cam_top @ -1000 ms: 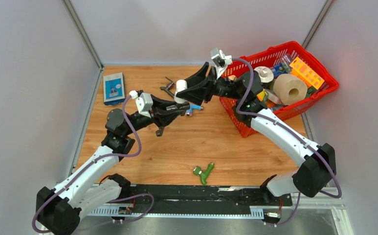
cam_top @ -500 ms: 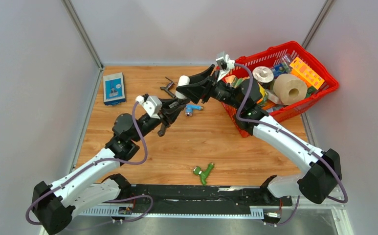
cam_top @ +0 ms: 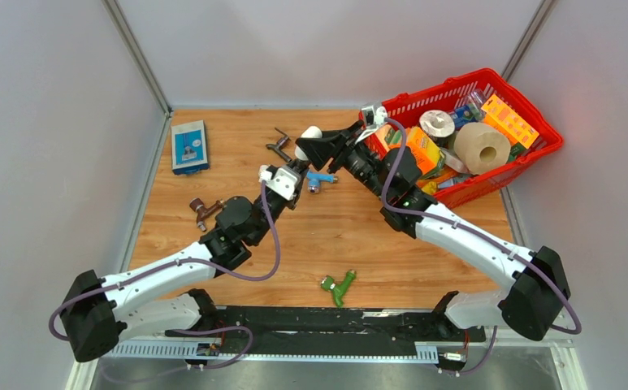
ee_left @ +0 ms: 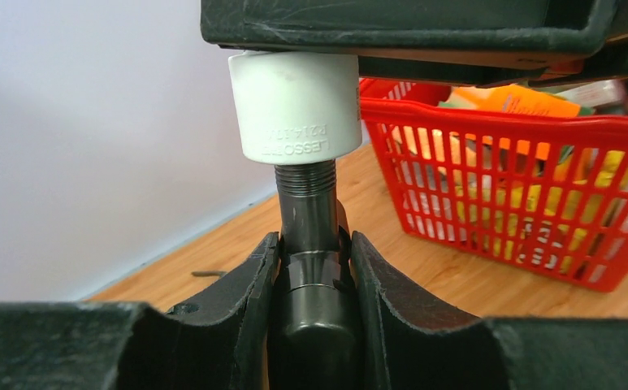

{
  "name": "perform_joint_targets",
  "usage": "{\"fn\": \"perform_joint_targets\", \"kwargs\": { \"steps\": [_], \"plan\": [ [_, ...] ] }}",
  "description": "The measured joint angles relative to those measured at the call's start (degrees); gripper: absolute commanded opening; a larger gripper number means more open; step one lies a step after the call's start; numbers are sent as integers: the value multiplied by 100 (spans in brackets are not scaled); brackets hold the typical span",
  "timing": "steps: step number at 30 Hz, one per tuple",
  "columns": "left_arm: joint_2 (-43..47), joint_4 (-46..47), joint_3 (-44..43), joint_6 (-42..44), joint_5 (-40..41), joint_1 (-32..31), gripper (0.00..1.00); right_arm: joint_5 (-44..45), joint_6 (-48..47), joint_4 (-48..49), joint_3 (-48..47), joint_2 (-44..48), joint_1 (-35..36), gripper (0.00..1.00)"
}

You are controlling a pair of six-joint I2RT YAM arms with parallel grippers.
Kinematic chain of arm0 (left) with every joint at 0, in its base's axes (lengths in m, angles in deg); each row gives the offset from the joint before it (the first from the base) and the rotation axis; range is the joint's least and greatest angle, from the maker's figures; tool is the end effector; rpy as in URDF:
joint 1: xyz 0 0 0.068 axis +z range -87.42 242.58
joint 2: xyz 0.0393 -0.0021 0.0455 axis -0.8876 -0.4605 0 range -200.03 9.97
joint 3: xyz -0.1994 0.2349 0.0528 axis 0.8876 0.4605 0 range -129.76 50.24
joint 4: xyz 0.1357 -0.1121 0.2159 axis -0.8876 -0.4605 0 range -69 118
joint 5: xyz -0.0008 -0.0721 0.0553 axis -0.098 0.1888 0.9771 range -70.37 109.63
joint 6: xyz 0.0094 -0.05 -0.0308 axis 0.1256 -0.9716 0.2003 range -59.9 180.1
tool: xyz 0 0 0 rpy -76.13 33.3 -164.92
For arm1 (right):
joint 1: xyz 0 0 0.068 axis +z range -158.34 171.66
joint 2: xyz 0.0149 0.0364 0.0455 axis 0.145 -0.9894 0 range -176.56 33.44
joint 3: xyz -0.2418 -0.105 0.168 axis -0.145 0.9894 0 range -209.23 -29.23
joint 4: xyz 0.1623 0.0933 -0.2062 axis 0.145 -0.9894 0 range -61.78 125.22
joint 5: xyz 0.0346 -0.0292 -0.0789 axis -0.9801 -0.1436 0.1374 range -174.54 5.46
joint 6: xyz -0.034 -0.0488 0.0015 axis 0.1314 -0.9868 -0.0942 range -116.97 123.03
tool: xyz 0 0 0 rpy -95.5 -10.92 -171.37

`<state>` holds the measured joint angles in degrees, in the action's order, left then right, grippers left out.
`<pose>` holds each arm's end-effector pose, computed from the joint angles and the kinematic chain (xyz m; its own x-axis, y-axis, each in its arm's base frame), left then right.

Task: Install the water faucets

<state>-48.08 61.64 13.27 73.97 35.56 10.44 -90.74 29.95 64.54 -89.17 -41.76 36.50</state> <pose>0.1560 -0.1812 0.3589 0.2722 0.0254 -0.9619 0.5455 0.8194 0.1760 0.2276 0.2328 0.4254 -0.1974 0.4384 -0.8769 -0.7692 0.4853 0.4158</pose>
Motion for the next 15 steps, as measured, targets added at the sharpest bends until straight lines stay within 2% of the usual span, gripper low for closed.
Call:
{"fn": "perform_joint_targets", "kwargs": {
  "steps": [7, 8, 13, 15],
  "plan": [
    [-280, 726, 223, 577, 813, -304, 0, 734, 105, 13, 109, -11, 249, 0],
    [-313, 839, 256, 621, 890, -330, 0, 828, 131, 26, 125, -13, 280, 3],
    [-422, 1003, 337, 734, 1091, -382, 0, 1178, 275, 175, 297, -15, 367, 36],
    [-426, 1082, 398, 737, 1167, -402, 0, 1213, 282, 162, 299, -37, 389, 45]
  ]
}}
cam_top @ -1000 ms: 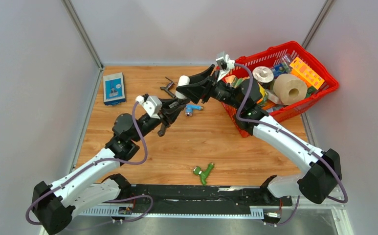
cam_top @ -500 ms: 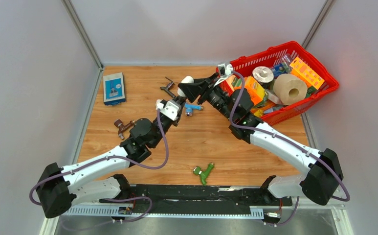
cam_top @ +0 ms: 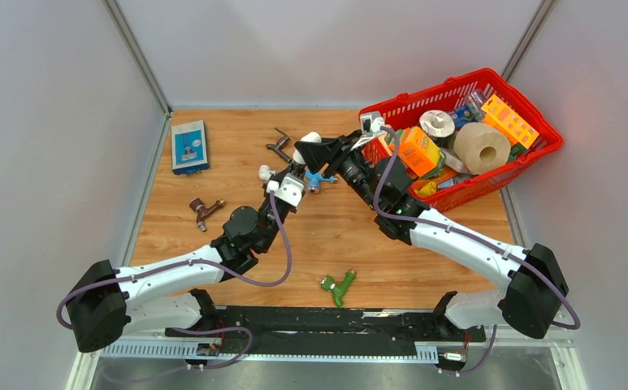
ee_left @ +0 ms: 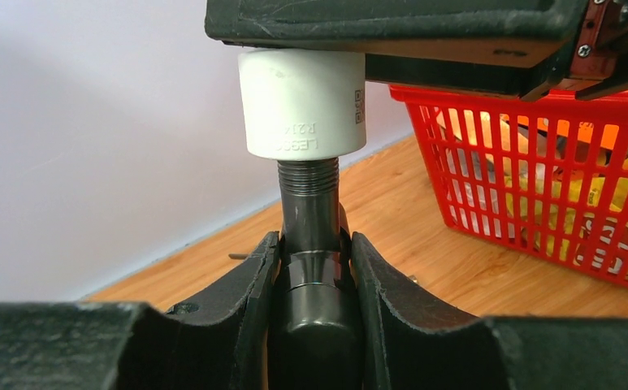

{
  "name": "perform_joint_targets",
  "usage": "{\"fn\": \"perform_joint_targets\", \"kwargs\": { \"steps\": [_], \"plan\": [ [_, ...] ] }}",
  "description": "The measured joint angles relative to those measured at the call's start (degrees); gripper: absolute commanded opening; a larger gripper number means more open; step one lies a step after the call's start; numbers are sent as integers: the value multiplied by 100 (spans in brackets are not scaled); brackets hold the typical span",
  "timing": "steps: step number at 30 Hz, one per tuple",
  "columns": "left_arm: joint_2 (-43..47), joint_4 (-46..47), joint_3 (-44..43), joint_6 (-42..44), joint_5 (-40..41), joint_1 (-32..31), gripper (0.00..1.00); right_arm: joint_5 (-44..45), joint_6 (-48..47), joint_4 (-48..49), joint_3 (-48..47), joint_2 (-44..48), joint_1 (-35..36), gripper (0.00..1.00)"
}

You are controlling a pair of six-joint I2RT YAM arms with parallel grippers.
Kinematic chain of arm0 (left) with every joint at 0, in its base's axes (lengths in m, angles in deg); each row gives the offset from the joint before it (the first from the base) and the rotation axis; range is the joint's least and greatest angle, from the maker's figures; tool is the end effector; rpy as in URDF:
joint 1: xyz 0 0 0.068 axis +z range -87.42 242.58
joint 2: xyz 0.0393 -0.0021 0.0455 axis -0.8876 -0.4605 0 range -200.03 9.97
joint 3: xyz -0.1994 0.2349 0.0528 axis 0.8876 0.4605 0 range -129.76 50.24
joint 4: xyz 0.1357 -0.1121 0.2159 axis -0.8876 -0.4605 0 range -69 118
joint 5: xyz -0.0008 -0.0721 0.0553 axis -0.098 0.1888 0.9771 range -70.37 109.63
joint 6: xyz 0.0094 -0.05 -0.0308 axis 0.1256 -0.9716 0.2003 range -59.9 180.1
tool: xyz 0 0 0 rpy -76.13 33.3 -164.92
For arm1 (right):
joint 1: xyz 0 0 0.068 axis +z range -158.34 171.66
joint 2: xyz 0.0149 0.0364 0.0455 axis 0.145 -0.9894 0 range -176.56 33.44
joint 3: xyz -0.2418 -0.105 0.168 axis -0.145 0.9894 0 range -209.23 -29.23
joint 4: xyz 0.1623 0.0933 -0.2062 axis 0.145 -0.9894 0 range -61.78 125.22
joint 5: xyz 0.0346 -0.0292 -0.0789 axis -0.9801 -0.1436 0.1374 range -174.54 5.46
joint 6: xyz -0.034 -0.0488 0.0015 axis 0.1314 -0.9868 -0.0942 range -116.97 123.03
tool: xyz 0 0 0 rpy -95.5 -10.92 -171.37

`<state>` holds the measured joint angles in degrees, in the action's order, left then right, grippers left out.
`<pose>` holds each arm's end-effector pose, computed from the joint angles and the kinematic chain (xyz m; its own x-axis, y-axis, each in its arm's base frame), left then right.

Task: Install the water faucets

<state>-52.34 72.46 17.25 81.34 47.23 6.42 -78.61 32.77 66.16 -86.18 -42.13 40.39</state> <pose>0.1536 -0.1929 0.3365 0.3120 0.1110 -0.9436 0.4013 0.8848 0.2368 0.2193 0.2428 0.4067 -0.2156 0.5022 -0.8374 -0.6610 0.5562 0.5037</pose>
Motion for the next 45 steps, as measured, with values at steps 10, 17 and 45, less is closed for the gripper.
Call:
{"fn": "perform_joint_targets", "kwargs": {
  "steps": [10, 17, 45],
  "plan": [
    [74, 396, 363, -81, 22, -59, 0, -83, 44, -407, -85, -164, 146, 75],
    [310, 317, 640, -579, -264, 282, 0, -118, -35, -710, -127, -219, 175, 89],
    [1095, -2173, 299, -2100, -5908, 2208, 0, -5969, -4736, -5995, -2981, -63, -1910, 87]
  ]
}}
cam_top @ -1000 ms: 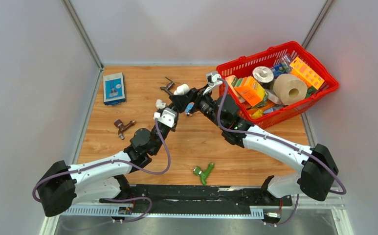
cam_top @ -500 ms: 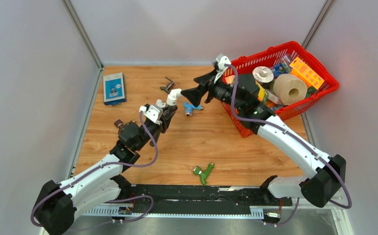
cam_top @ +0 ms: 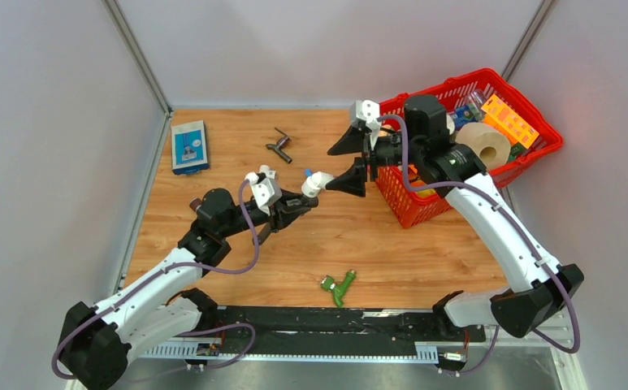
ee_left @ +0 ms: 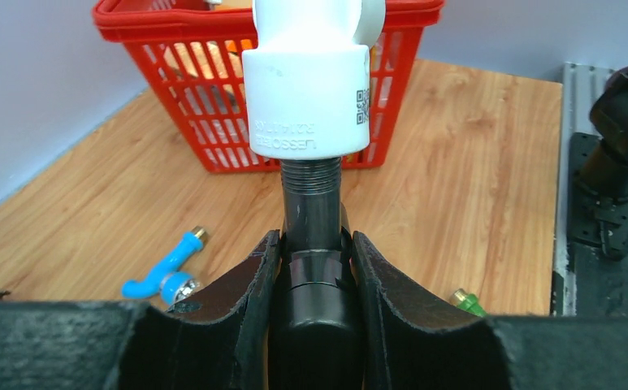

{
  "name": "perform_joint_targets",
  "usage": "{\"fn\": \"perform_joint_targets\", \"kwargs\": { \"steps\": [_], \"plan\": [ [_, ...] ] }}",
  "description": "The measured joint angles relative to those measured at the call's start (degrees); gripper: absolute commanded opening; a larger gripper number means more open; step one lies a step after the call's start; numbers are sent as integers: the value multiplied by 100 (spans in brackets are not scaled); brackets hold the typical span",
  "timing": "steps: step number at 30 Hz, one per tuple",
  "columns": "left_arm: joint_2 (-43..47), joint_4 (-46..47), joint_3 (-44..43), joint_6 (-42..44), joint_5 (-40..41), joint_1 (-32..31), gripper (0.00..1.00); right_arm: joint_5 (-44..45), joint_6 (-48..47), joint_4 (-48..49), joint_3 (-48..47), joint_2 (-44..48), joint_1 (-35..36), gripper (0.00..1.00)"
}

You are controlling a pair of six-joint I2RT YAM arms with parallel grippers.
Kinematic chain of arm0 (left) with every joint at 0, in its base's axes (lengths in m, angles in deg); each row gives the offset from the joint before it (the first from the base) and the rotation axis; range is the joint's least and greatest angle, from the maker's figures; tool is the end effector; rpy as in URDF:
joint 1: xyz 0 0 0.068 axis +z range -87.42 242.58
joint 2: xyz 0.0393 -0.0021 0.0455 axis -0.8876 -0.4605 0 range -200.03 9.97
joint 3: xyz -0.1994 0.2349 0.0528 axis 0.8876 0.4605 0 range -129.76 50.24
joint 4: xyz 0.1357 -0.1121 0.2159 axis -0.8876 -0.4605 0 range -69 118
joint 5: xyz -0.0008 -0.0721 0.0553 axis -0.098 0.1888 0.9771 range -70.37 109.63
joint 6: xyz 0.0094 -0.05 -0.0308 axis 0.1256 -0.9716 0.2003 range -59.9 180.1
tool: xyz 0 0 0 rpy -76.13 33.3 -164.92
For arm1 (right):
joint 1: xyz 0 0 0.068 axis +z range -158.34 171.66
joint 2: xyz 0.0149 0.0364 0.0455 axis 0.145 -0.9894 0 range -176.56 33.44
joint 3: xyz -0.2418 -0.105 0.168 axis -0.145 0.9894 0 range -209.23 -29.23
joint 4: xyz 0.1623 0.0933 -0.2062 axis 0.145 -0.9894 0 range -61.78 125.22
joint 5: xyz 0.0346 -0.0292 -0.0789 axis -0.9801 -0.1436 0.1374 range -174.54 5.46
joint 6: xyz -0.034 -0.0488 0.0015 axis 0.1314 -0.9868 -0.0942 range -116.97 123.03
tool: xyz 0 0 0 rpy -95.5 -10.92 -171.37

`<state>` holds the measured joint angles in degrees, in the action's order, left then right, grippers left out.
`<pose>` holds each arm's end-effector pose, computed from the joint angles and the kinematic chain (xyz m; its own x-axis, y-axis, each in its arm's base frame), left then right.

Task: Install the water faucets

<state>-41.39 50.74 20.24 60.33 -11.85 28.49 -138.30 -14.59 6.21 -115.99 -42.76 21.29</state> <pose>0.1591 -0.1352 0.3145 0.0237 -0.0119 -0.9996 0.9103 0.4136 0.0167 0.2344 0.1736 0.4853 0.0276 -0.1902 -0.9814 -0.9957 0.0821 -0.0439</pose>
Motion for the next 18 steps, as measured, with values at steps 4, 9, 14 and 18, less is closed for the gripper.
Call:
{"fn": "perform_joint_targets", "kwargs": {
  "steps": [4, 9, 14, 18],
  "plan": [
    [-94, -221, -205, 48, -302, 4, 0, -205, -461, -592, -2, -162, 83, 86],
    [-197, -476, -323, 133, -468, 4, 0, -234, -881, -1123, -153, -446, 271, 82],
    [-293, -693, -411, 186, -518, 7, 0, -236, -1102, -1412, -273, -693, 452, 71],
    [-313, -922, -566, 293, -518, 7, 0, -229, -1104, -1510, -286, -807, 505, 61]
  ]
}}
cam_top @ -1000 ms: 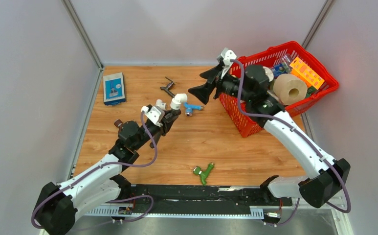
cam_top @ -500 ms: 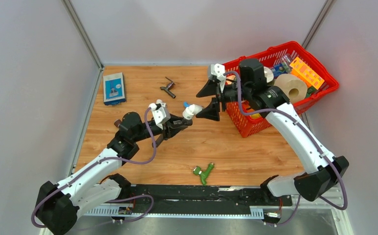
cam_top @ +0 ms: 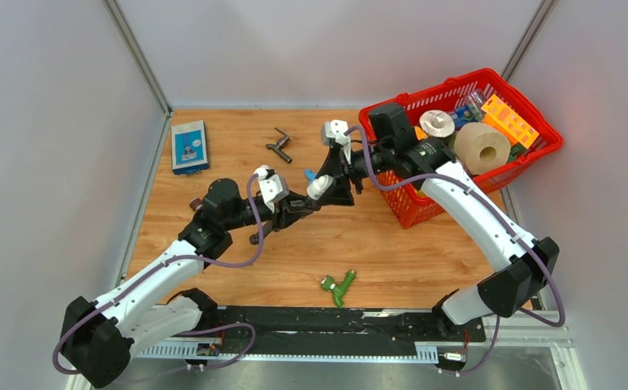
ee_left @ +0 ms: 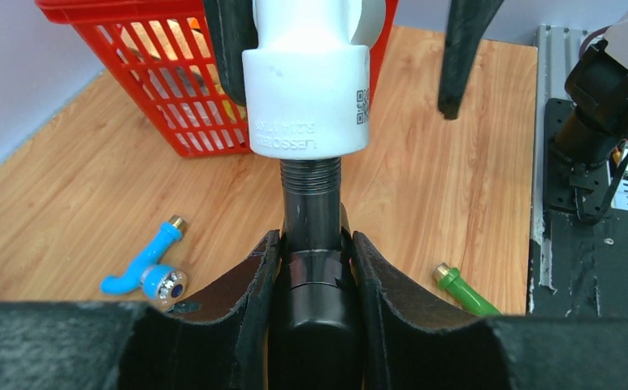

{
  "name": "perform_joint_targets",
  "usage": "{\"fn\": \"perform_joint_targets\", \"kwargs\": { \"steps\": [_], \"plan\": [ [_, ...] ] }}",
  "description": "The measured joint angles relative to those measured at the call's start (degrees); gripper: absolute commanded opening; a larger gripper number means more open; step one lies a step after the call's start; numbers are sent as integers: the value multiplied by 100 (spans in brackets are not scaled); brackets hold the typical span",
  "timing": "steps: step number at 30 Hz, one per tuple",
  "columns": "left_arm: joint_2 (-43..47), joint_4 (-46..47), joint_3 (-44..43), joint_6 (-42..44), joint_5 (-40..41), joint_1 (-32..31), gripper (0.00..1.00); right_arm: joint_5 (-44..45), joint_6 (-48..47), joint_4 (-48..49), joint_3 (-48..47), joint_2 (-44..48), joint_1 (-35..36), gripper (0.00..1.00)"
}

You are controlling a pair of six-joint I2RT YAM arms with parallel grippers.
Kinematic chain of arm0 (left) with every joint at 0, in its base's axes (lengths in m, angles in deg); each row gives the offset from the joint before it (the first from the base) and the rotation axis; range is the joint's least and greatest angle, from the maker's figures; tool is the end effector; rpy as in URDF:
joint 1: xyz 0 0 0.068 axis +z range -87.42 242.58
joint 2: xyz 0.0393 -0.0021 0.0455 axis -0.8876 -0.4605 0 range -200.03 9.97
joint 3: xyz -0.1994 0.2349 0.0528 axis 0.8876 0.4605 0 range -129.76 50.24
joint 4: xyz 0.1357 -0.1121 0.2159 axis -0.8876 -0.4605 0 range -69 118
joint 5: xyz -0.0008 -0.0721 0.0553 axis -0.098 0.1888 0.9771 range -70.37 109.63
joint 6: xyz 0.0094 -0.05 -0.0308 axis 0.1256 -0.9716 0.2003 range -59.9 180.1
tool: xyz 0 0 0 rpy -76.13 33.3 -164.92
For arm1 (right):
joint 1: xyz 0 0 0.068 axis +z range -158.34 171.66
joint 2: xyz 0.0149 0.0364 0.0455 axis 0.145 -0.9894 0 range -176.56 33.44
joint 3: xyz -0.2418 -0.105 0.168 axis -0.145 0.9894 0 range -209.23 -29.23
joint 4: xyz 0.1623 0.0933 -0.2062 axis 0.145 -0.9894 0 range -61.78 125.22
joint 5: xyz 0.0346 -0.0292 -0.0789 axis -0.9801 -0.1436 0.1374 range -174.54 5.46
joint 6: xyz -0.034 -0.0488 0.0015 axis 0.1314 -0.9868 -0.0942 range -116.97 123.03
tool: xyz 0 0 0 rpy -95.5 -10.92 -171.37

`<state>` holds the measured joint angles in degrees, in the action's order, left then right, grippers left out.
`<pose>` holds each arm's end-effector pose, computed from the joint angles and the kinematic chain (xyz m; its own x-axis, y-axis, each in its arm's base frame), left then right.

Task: Install the water faucets

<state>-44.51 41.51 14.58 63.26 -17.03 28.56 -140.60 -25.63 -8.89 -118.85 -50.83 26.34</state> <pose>0.1675 -0.1445 0.3236 -0.0246 0.0700 -0.9972 0.9444 0.3288 -0.0002 0.2448 0.2132 0.4396 -0.0443 -0.3563 -0.9333 -0.9925 -0.0908 0.0817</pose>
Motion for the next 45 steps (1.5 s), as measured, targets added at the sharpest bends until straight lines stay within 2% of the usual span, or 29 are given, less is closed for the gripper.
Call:
{"fn": "perform_joint_targets", "kwargs": {
  "steps": [2, 5, 7, 11, 16, 20, 27, 28, 32, 35, 37, 40, 45],
  "plan": [
    [0, -116, -94, 61, 4, 0, 0, 11, 2, -4, 0, -42, 9, 47],
    [0, -345, -219, 175, -2, -4, 0, 59, 20, 26, -4, -90, 4, 19],
    [2, -601, -328, 295, 76, -13, 0, 96, 133, 37, -7, -120, -9, 7],
    [61, -1202, -614, 695, 715, -221, 0, 212, 708, 350, 48, -151, -20, 0],
    [286, -1676, -715, 1338, 2240, -837, 0, 688, 2579, 1563, 831, 162, -4, 0],
    [326, -1801, -704, 2050, 3593, -1478, 0, 1270, 4240, 2699, 1779, 616, 46, 4],
    [369, -1200, -238, 3257, 5097, -2124, 0, 2365, 6513, 4052, 2809, 935, 280, 10],
    [372, -1123, -162, 3429, 5259, -2186, 0, 2435, 6649, 4100, 2852, 935, 319, 14],
    [372, -1056, -42, 3783, 5587, -2251, 0, 2929, 7300, 4428, 3097, 942, 476, 48],
    [372, -997, -24, 3906, 5641, -2253, 0, 3152, 7458, 4487, 3108, 953, 518, 71],
    [378, -938, -28, 3921, 5539, -2249, 0, 3270, 7394, 4444, 3056, 975, 518, 80],
    [372, -1064, -105, 3744, 4972, -1974, 0, 3375, 7106, 4221, 2761, 979, 452, 88],
    [144, -1558, -595, 3150, 3722, -920, 0, 3410, 6297, 3871, 2170, 1305, -17, 91]
  ]
}}
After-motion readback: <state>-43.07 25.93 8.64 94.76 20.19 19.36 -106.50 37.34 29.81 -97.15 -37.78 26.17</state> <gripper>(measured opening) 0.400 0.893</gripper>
